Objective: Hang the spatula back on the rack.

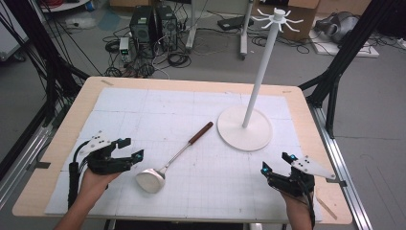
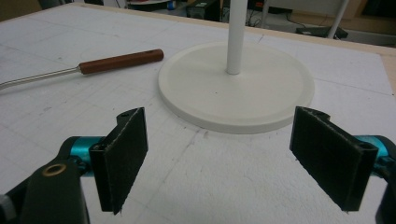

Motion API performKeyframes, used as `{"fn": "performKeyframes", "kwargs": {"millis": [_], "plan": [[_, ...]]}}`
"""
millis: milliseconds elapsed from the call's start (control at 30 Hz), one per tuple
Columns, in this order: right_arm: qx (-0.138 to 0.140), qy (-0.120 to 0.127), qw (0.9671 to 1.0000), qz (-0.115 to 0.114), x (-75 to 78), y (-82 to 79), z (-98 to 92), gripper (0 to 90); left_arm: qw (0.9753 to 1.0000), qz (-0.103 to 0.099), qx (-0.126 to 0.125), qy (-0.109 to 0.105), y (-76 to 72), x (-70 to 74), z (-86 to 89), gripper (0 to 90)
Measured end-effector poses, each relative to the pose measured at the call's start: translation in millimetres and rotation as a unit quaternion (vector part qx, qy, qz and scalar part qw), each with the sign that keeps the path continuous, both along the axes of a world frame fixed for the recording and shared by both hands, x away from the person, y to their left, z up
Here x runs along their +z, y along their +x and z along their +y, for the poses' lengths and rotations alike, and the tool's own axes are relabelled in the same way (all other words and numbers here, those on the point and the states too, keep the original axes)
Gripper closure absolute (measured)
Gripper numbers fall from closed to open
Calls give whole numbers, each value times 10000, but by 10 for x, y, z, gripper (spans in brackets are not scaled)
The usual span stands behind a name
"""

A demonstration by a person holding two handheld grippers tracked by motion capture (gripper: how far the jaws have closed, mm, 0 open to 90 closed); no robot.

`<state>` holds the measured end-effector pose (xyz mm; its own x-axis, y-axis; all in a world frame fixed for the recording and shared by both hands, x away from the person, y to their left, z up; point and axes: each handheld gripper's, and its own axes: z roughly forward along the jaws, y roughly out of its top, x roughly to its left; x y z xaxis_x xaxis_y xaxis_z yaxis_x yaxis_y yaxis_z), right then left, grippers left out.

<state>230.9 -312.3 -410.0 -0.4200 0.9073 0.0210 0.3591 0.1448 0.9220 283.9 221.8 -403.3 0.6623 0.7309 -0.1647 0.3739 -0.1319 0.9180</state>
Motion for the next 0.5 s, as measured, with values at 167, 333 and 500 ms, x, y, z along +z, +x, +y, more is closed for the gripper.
{"fn": "performKeyframes", "kwargs": {"millis": [167,333,500], "plan": [[41,-97,9999,13,-2,-14,20,183,9982,357,-386,298,133,51,-273,291],[18,-106,9999,-28,-4,-19,-13,183,9930,620,-727,696,286,45,-576,307],[-17,-48,10000,-29,-3,-23,-41,183,9854,972,-863,1096,445,-64,-793,308]]}}
